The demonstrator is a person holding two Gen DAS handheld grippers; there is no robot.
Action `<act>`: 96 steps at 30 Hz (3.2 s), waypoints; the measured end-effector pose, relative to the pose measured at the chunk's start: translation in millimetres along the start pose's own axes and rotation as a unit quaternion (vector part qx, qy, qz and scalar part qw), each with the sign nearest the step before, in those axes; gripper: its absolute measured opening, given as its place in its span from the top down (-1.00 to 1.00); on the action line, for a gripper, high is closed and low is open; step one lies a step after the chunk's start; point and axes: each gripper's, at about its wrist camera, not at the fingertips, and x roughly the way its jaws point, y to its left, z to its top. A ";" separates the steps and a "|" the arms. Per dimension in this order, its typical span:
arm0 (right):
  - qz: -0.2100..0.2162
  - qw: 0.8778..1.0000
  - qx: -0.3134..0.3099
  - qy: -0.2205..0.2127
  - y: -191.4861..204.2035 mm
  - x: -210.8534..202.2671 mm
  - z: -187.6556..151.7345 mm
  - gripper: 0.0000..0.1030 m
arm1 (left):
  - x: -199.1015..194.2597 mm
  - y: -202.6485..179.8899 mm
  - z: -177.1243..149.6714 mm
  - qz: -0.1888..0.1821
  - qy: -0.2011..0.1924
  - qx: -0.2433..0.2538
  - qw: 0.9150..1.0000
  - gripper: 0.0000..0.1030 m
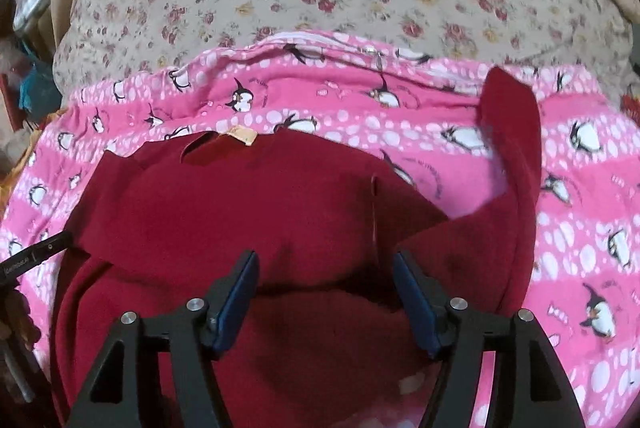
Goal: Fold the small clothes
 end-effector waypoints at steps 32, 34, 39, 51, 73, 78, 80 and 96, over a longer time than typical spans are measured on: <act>-0.023 0.999 -0.044 -0.015 19.2 18.0 -33.6 -0.68 | 11.4 14.3 -12.5 0.019 0.012 -0.003 1.000 -0.36; -0.022 0.999 -0.044 -0.014 18.6 18.9 -33.8 -0.70 | 18.4 16.5 -13.4 0.021 0.023 0.002 1.000 -0.36; -0.019 0.999 -0.044 -0.014 18.4 18.9 -34.0 -0.73 | 20.7 16.3 -3.7 0.026 0.009 0.018 0.999 -0.36; -0.004 0.999 -0.034 -0.021 25.9 10.4 -25.2 -0.74 | 19.7 34.4 11.8 0.009 -0.030 0.009 0.999 0.68; 0.006 0.998 -0.059 0.002 26.6 -3.4 -29.8 -0.74 | -39.2 34.0 -12.2 0.028 -0.043 0.041 0.998 0.58; 0.014 0.999 0.000 -0.030 -6.1 -20.0 -7.6 -0.74 | -50.7 15.7 -0.5 0.005 -0.072 0.037 0.997 -0.25; 0.015 1.000 0.010 -0.017 -20.8 -13.0 -0.3 -0.74 | -46.7 3.5 4.0 -0.009 -0.078 0.031 0.996 -0.25; -0.048 0.982 0.182 -0.007 -148.6 -11.2 3.1 -0.72 | 34.2 -60.2 -3.0 -0.002 -0.023 0.076 0.997 -0.26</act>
